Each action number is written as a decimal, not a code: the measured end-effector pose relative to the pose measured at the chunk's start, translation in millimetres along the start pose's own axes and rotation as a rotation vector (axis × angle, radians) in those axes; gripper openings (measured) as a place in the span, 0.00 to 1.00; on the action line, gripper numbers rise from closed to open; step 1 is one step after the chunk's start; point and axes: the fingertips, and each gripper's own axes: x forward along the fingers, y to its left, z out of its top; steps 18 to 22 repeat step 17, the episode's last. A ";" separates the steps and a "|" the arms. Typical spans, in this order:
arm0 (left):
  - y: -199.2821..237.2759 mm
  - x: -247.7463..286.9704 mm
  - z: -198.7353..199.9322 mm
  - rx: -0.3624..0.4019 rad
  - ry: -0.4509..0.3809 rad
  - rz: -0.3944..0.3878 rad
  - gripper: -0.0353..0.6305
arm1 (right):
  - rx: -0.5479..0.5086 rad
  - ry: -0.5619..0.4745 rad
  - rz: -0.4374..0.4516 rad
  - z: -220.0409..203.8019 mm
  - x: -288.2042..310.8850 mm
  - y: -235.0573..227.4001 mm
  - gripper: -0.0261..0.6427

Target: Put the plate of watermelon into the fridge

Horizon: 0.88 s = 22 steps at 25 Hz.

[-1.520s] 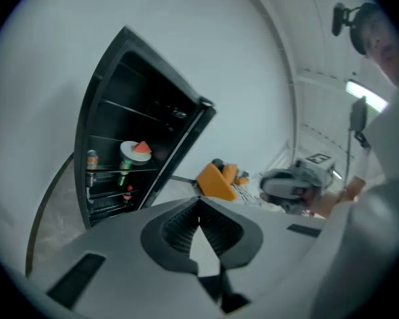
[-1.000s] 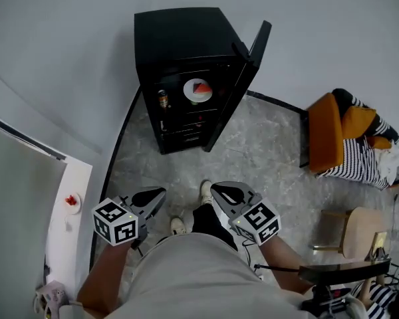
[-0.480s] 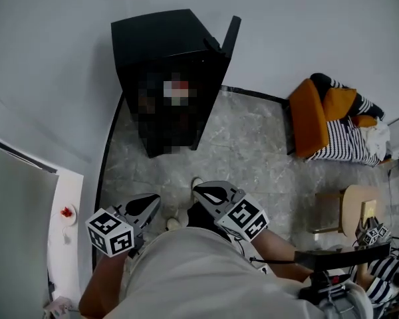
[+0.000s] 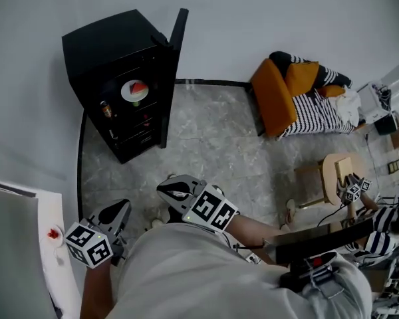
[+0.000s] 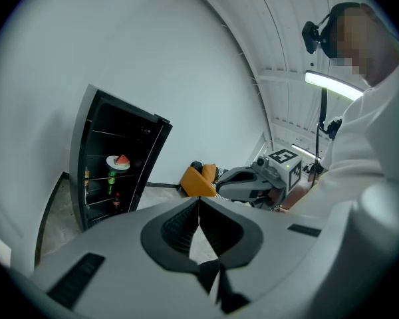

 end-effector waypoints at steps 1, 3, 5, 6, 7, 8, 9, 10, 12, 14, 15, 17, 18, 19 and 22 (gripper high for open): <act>0.2 0.1 -1.2 0.002 0.002 0.001 0.07 | 0.000 0.001 -0.001 -0.8 -0.7 0.7 0.06; 1.5 0.8 -2.2 0.006 0.006 0.007 0.07 | -0.002 0.002 -0.003 -1.9 -2.0 0.6 0.06; 3.9 0.3 -1.0 0.003 -0.001 0.017 0.07 | -0.005 0.003 -0.004 -3.1 -3.5 0.3 0.06; 5.5 -0.3 0.4 -0.001 -0.007 0.022 0.07 | -0.005 0.004 -0.005 -3.6 -4.3 -0.3 0.06; 6.9 -0.9 1.8 -0.006 -0.012 0.027 0.07 | -0.004 0.005 -0.006 -3.8 -5.2 -1.0 0.06; 8.0 -1.3 2.8 -0.008 -0.014 0.031 0.07 | -0.003 0.004 -0.008 -3.9 -6.2 -1.6 0.06; 8.7 -1.3 3.5 -0.007 -0.014 0.033 0.07 | -0.002 0.004 -0.010 -4.0 -7.1 -2.4 0.06; 9.2 -0.8 3.8 -0.004 -0.011 0.034 0.07 | -0.001 0.005 -0.012 -4.2 -7.9 -3.4 0.06; 10.4 0.8 4.1 0.002 -0.007 0.035 0.07 | -0.001 0.006 -0.017 -4.9 -8.7 -6.1 0.06; 12.8 2.5 4.5 0.006 -0.007 0.041 0.07 | 0.000 0.006 -0.020 -6.0 -8.8 -9.1 0.06; 14.1 3.4 4.6 0.006 -0.008 0.044 0.07 | 0.001 0.006 -0.022 -6.7 -8.9 -10.4 0.06; 16.4 4.9 4.8 0.004 -0.011 0.050 0.07 | 0.002 0.005 -0.025 -8.3 -9.2 -12.6 0.06; 16.4 4.9 4.8 0.004 -0.011 0.050 0.07 | 0.002 0.005 -0.025 -8.3 -9.2 -12.6 0.06; 16.4 4.9 4.8 0.004 -0.011 0.050 0.07 | 0.002 0.005 -0.025 -8.3 -9.2 -12.6 0.06; 16.4 4.9 4.8 0.004 -0.011 0.050 0.07 | 0.002 0.005 -0.025 -8.3 -9.2 -12.6 0.06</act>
